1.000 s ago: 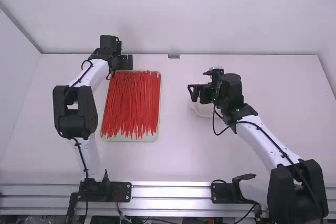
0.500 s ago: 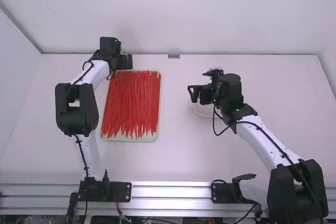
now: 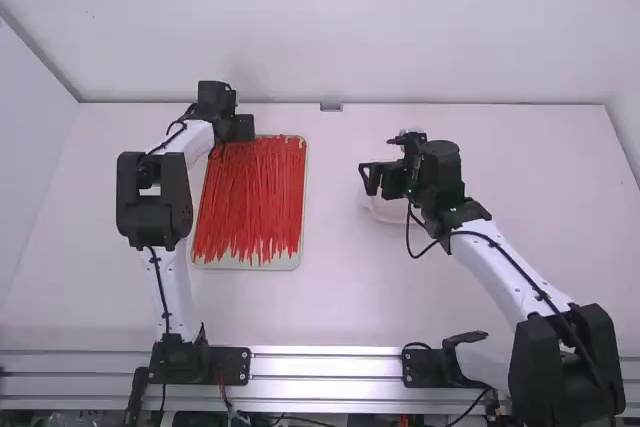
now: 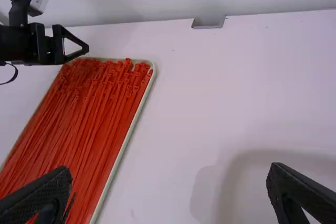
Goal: Fasten the cable tie
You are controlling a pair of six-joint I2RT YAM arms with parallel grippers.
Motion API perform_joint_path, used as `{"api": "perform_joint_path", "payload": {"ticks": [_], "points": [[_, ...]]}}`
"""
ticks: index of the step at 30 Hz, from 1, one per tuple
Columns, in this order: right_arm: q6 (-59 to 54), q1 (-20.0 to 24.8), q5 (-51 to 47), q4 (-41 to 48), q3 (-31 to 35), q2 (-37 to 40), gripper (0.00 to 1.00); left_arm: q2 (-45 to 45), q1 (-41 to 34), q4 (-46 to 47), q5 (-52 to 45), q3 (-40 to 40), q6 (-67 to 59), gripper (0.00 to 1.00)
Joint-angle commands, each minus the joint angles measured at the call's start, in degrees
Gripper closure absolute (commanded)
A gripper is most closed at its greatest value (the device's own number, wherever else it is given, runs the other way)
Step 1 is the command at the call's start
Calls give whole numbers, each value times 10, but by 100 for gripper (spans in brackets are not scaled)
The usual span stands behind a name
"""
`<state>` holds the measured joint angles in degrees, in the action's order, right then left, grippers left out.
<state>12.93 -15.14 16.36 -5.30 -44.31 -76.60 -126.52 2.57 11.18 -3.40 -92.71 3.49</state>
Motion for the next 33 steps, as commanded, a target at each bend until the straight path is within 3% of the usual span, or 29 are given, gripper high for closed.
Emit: {"api": "perform_joint_path", "payload": {"ticks": [1,5,12,26,33], "points": [[-3,2,1,6,-18,11,1,-20,-3,1,-6,4,2,28],[-10,1,1,10,-18,10,1,-25,-3,-1,-7,4,2,43],[-10,0,1,15,-18,10,2,-34,-3,6,-20,4,2,51],[-9,0,2,17,-18,10,1,-38,-3,-3,-19,21,2,76],[-10,0,1,26,-18,10,1,-38,-3,-10,-17,31,7,78]]}}
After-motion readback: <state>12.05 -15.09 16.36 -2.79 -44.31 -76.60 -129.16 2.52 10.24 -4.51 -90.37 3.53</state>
